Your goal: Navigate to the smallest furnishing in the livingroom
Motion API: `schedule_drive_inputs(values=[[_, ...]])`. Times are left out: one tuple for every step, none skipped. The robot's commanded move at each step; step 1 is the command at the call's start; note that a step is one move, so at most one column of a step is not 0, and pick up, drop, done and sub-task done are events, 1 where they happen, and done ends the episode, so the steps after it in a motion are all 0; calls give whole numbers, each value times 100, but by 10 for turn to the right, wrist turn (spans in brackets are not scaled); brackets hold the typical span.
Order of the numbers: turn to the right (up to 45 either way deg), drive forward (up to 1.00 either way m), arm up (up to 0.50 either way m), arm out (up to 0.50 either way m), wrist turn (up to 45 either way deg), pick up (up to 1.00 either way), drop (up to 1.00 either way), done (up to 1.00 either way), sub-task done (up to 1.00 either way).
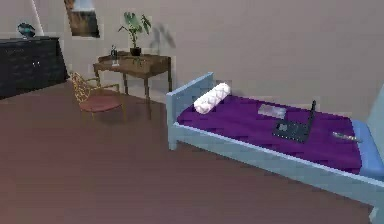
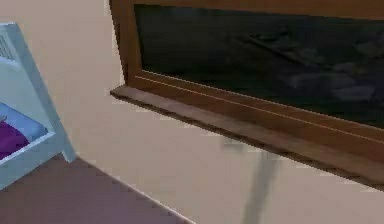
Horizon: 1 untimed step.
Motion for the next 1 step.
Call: schedule_drive_inputs(values=[[390, 0, 0, 0, 0, 0, 0, 0, 0]])
